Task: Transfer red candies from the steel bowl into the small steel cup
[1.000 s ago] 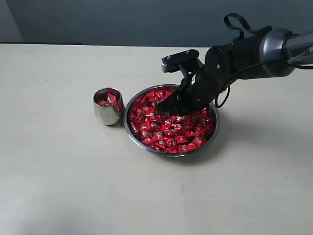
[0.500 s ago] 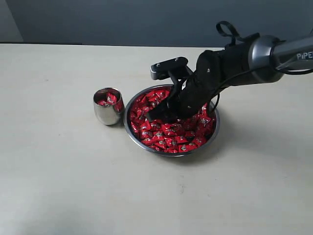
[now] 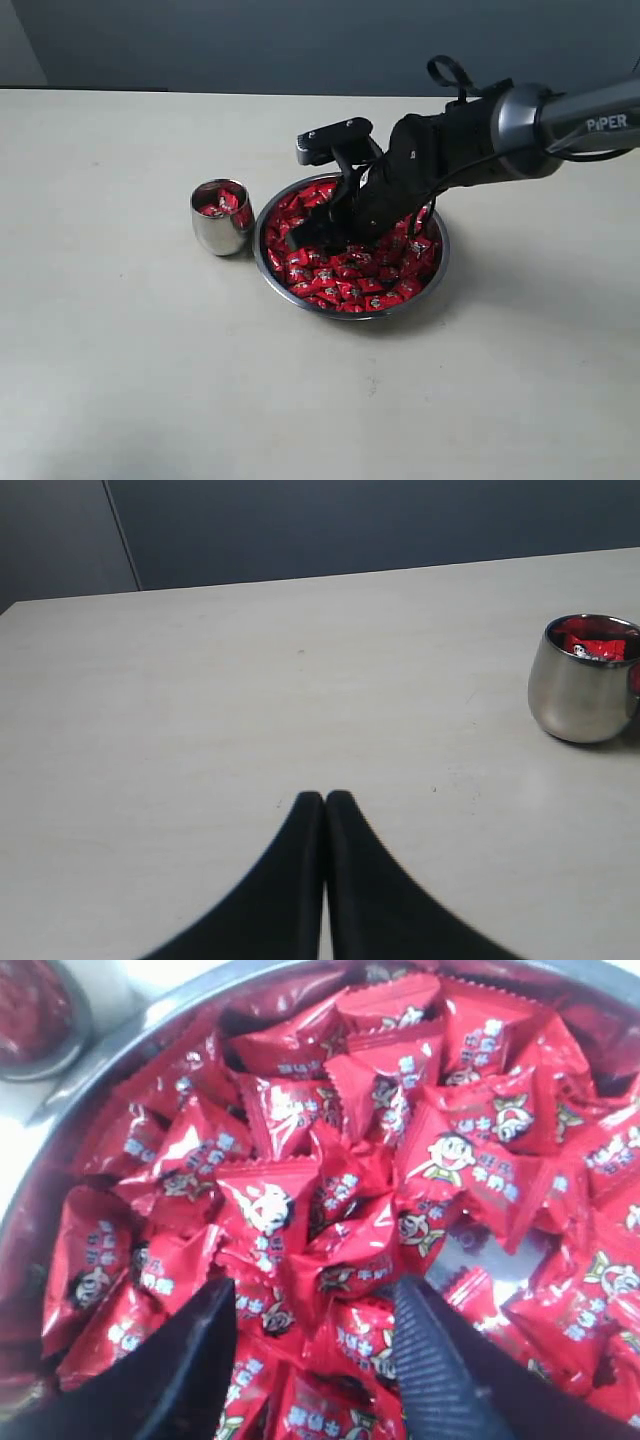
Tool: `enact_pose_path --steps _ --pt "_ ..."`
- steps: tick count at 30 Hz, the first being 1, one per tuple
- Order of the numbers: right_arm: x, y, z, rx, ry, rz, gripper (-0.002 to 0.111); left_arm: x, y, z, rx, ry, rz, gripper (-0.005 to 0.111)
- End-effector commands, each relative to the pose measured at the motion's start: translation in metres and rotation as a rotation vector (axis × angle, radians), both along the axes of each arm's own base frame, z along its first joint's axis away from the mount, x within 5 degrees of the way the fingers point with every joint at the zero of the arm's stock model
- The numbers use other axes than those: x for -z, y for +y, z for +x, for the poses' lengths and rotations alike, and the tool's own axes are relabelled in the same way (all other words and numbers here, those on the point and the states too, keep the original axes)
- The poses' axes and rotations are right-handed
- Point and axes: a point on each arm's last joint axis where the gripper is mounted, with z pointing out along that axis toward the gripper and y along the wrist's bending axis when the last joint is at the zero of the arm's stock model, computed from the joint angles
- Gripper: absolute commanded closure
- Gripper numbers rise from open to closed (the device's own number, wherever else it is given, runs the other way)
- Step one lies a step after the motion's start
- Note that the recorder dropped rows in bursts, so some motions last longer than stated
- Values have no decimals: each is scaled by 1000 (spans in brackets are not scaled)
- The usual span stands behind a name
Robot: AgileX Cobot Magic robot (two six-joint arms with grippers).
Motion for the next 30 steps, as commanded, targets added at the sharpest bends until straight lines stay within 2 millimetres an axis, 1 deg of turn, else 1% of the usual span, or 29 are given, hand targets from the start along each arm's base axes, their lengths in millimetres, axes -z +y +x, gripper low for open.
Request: enact_pose_path --steps 1,17,21,25,30 --pt "5 2 3 2 -13 3 61 -4 0 0 5 -19 3 106" --pt "6 2 5 10 -30 15 61 -4 0 0 5 -19 3 106" --pt "6 2 5 10 -31 15 62 -4 0 0 5 -19 3 106" --pt "6 2 5 10 -31 15 70 -4 0 0 5 -19 3 106" --pt "5 3 6 13 -43 22 91 -4 0 0 5 -19 3 106"
